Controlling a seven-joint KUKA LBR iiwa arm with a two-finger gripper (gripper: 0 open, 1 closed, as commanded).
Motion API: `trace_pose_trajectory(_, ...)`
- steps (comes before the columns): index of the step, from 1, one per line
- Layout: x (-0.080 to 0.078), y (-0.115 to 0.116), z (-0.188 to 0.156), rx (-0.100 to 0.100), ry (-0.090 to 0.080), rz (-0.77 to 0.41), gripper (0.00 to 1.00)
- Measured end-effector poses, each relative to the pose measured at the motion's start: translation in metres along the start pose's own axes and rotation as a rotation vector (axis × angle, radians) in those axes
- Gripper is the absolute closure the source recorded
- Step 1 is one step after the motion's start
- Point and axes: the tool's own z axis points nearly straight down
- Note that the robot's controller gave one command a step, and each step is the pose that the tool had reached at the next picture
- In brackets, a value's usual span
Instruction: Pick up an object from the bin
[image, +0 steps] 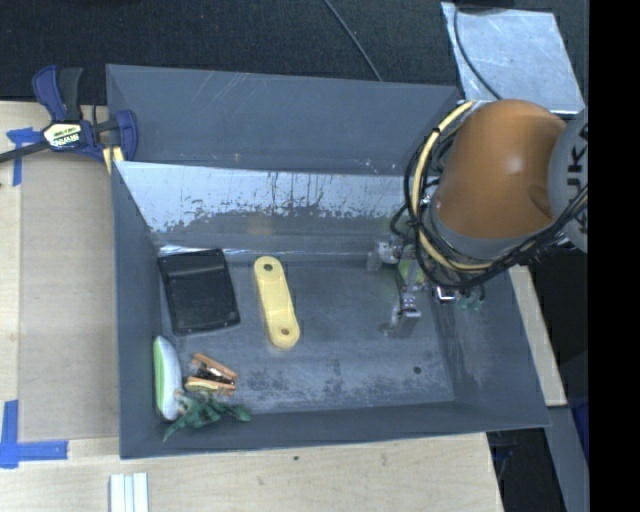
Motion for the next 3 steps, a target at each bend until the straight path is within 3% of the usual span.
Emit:
trace_pose_trajectory(1,-0.059,0.066,0.138,-0.001,-0.005,-0.102,0.00)
trace_pose_trajectory(2,-0.055,0.092,0.067,0.001,-0.014,-0.287,0.00)
trace_pose_trajectory(3,-0.052,0.131,0.111,-0.004,0.008,-0.597,0.00)
